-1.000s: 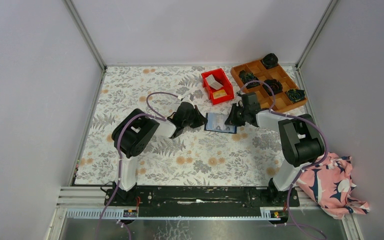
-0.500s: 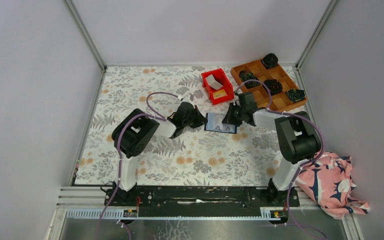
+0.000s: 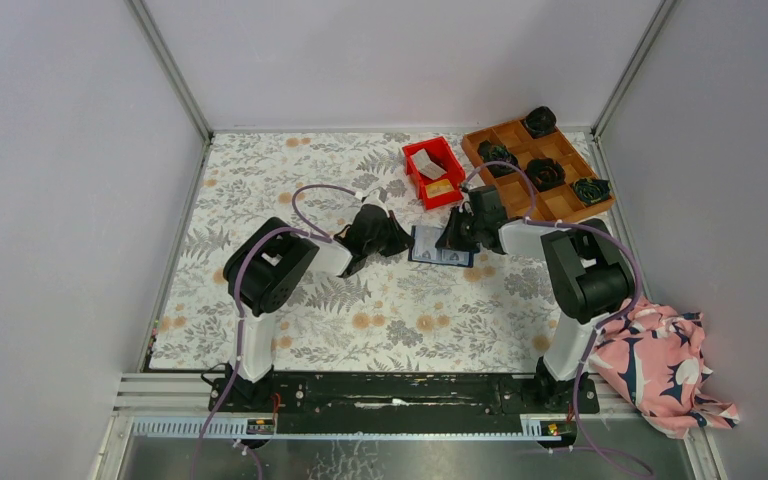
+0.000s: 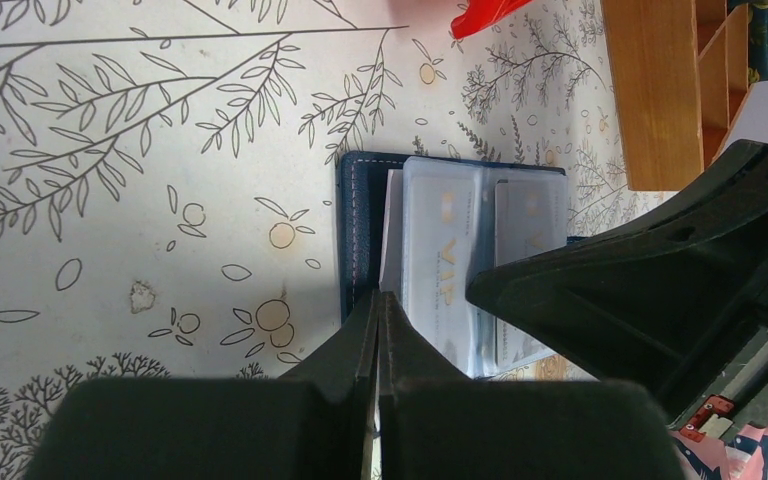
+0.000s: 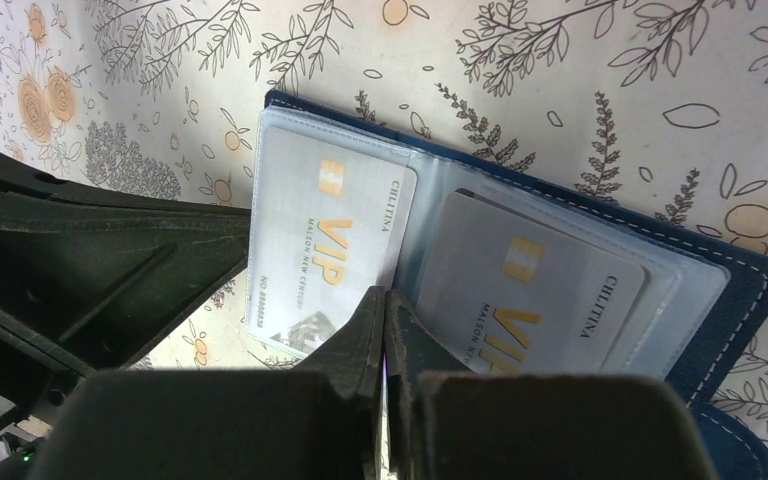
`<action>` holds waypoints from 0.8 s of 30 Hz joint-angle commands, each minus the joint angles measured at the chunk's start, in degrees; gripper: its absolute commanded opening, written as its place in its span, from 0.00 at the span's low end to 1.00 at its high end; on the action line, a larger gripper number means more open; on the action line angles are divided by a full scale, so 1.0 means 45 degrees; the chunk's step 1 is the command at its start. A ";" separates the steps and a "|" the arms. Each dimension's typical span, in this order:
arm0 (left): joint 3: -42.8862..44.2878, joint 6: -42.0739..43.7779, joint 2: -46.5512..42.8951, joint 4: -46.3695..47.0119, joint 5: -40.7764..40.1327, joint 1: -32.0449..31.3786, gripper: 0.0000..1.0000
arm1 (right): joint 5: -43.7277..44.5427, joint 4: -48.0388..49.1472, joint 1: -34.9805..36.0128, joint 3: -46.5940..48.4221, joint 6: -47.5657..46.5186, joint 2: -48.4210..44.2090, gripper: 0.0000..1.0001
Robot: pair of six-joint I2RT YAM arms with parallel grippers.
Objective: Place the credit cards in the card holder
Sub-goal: Insert the credit card into the card holder.
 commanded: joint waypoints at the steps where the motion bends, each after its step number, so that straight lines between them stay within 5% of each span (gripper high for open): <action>1: -0.0608 0.0339 0.0221 -0.1157 -0.0241 -0.0077 0.00 | 0.0125 -0.0271 0.0391 0.0024 0.0000 0.0219 0.01; 10: -0.0929 0.0358 -0.0398 -0.1177 -0.0470 0.0063 0.00 | 0.2092 -0.1519 0.0405 -0.0185 -0.1035 -0.2256 0.30; 24: -0.1339 0.0378 -0.0768 -0.1019 -0.0454 0.0118 0.00 | 0.5195 -0.3080 0.0457 -0.1190 -0.1701 -0.4122 0.45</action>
